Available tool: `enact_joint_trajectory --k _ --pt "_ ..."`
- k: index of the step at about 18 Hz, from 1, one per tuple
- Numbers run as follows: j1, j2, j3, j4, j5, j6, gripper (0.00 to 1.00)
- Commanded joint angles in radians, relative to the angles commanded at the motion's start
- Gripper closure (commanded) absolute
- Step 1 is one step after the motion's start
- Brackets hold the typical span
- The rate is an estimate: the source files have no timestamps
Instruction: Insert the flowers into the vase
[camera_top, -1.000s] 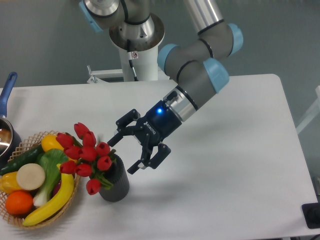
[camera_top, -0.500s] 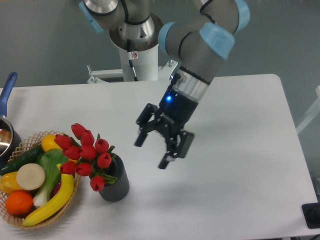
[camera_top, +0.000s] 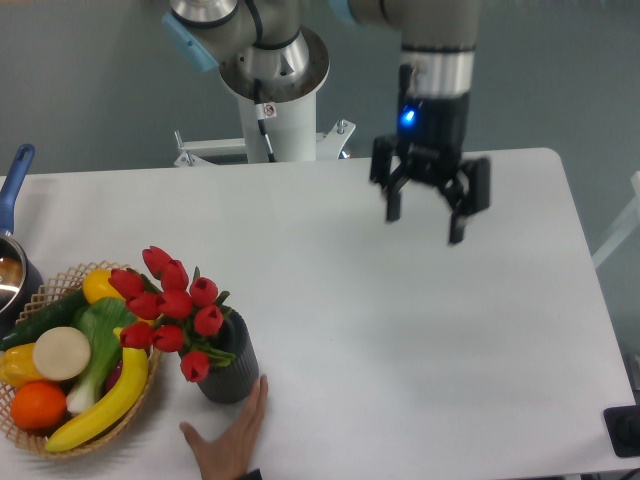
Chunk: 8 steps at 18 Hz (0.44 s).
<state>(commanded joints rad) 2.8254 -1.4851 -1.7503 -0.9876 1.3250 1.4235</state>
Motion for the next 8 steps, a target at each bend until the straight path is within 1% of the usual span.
enact_joint_trajectory --k 1,3,4,6,8 --pt "0.018 0.015 0.006 -0.035 0.049 0.020 0.00" --pt "0.060 0.045 0.014 -0.101 0.162 0.104 0.00" --pt "0.086 0.057 0.012 -0.129 0.192 0.148 0.00" --pt "0.137 0.080 0.012 -0.184 0.197 0.213 0.00" --pt "0.173 0.101 0.008 -0.239 0.197 0.245 0.00"
